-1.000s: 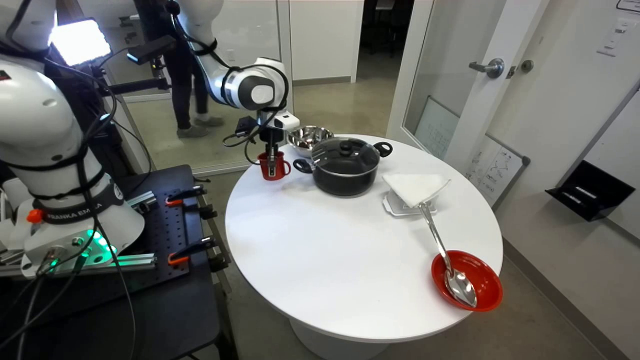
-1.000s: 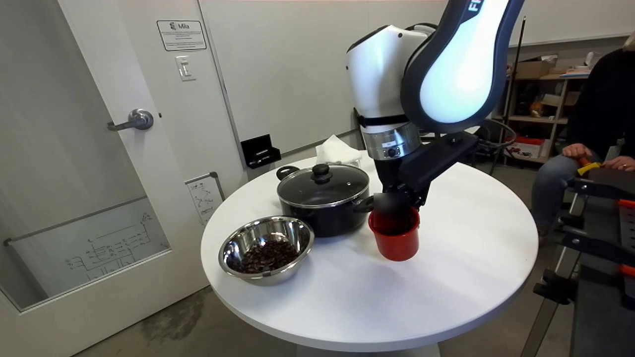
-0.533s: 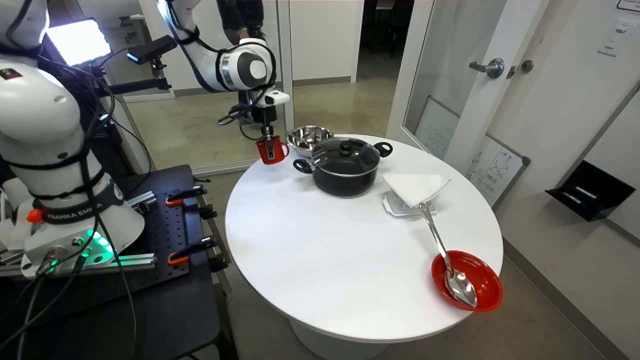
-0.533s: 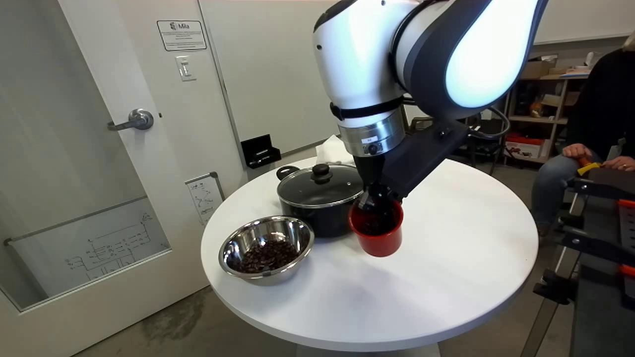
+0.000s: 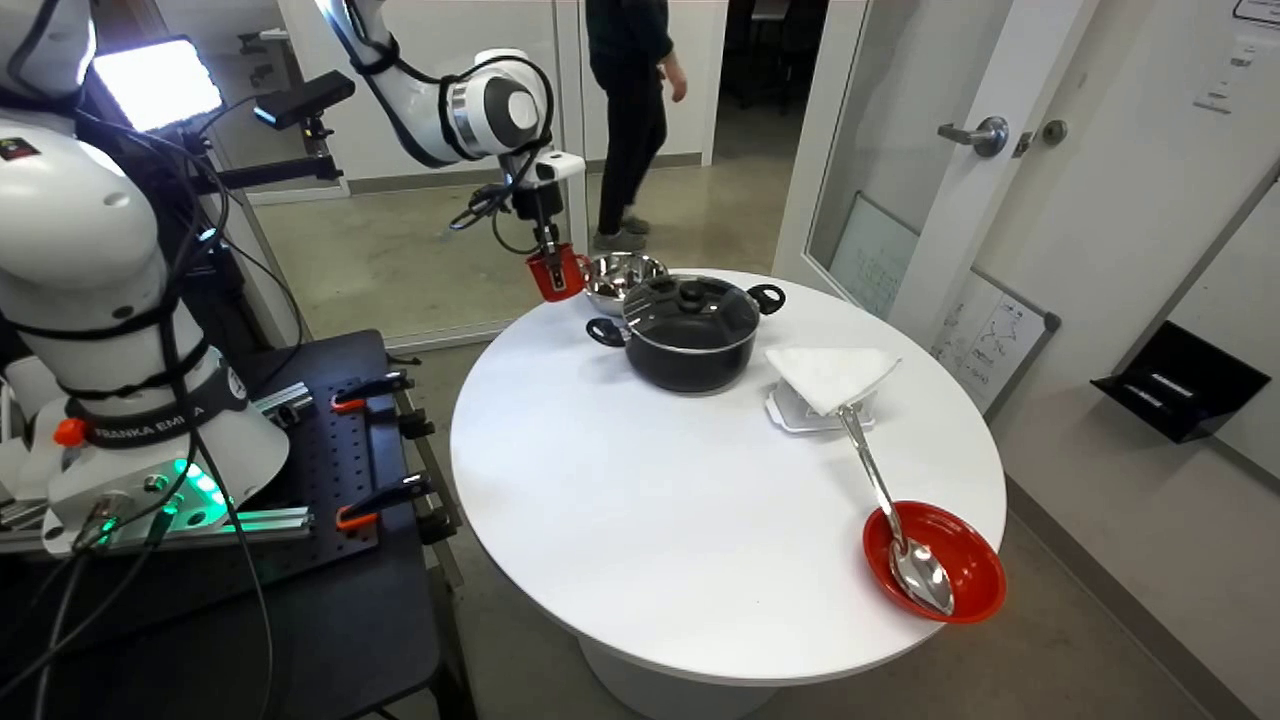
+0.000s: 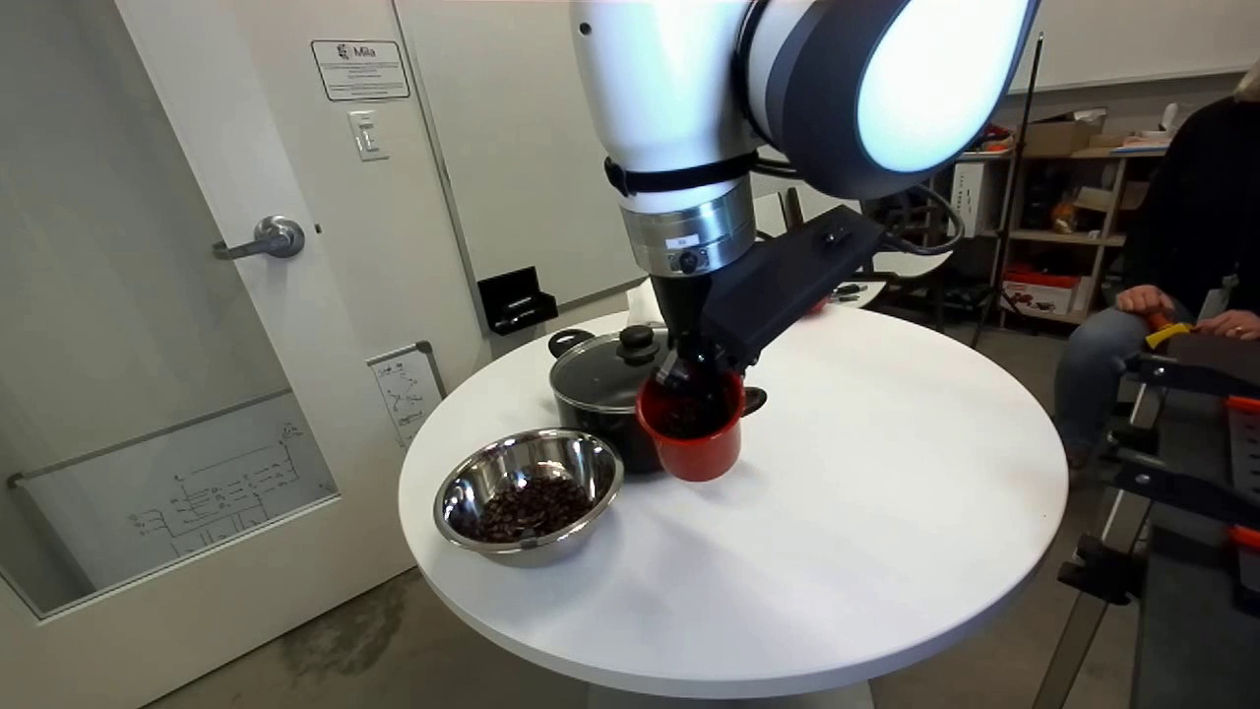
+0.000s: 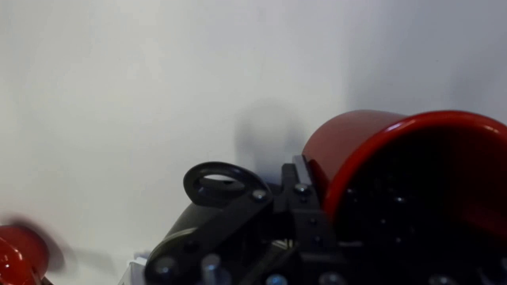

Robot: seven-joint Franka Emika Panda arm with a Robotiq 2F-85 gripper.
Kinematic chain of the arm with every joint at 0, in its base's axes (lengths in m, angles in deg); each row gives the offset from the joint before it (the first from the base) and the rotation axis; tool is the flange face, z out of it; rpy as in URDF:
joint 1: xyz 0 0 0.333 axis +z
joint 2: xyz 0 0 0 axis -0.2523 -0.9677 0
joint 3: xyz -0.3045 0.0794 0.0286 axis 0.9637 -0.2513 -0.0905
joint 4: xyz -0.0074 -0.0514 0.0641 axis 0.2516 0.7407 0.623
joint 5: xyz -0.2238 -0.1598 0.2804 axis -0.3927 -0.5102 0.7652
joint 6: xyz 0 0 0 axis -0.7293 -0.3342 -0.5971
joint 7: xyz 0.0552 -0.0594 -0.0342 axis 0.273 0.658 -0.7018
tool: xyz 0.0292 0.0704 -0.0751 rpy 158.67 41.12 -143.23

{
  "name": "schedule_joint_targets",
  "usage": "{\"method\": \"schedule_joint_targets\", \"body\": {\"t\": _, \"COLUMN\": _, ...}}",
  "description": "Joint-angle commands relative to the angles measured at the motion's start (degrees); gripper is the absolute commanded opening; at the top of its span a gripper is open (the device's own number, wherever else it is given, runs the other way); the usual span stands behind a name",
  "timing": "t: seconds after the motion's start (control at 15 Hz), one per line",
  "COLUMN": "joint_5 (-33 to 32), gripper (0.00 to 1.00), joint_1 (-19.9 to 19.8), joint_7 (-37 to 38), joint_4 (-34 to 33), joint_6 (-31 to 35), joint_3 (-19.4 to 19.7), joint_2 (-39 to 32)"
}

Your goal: Pour the contents from the orange cup into the silver bowl

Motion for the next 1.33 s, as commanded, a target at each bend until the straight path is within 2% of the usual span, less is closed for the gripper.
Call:
{"method": "schedule_joint_targets", "body": {"t": 0.0, "joint_5": -5.6, "gripper": 0.02, "joint_1": -0.8, "joint_7": 2.7, "joint_4": -4.0, "joint_6": -1.2, "joint_3": -1.1, "joint_2": -0.6}}
{"method": "schedule_joint_targets", "body": {"t": 0.13, "joint_5": -4.7, "gripper": 0.02, "joint_1": -2.4, "joint_7": 1.8, "joint_4": -2.5, "joint_6": -0.5, "joint_3": -2.5, "joint_2": 0.1}}
{"method": "schedule_joint_targets", "body": {"t": 0.2, "joint_5": -4.8, "gripper": 0.07, "joint_1": -2.7, "joint_7": 1.8, "joint_4": -2.8, "joint_6": -0.5, "joint_3": -2.9, "joint_2": 0.1}}
{"method": "schedule_joint_targets", "body": {"t": 0.73, "joint_5": -4.7, "gripper": 0.07, "joint_1": -3.8, "joint_7": 1.7, "joint_4": -2.5, "joint_6": -0.5, "joint_3": -3.8, "joint_2": -0.2}}
{"method": "schedule_joint_targets", "body": {"t": 0.8, "joint_5": -4.7, "gripper": 0.02, "joint_1": -3.8, "joint_7": 1.7, "joint_4": -2.5, "joint_6": -0.5, "joint_3": -3.9, "joint_2": -0.2}}
{"method": "schedule_joint_targets", "body": {"t": 1.27, "joint_5": -8.2, "gripper": 0.02, "joint_1": -7.1, "joint_7": -4.0, "joint_4": -7.5, "joint_6": -1.1, "joint_3": -4.1, "joint_2": -2.4}}
